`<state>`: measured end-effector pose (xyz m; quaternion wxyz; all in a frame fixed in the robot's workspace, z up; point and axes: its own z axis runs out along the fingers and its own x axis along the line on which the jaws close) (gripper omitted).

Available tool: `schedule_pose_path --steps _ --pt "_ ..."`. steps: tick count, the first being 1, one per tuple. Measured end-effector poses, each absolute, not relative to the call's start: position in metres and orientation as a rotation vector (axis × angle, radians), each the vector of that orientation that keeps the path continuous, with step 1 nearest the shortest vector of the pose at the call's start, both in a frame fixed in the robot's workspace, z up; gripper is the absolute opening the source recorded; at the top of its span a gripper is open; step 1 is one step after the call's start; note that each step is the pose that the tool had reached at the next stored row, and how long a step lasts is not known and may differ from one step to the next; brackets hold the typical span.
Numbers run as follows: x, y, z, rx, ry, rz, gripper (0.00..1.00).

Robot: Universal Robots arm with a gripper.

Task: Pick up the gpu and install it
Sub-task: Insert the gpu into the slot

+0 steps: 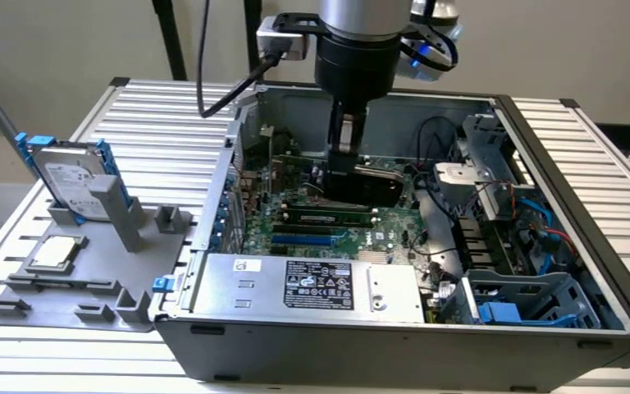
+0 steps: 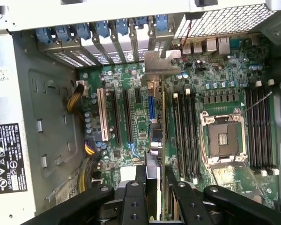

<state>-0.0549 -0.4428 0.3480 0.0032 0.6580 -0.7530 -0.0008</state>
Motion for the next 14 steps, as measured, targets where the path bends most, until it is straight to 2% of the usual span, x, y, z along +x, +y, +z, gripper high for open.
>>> schedule_pose_path --steps 14 --pt "-0.087 -0.443 0.325 2.084 -2.358 0.014 0.27"
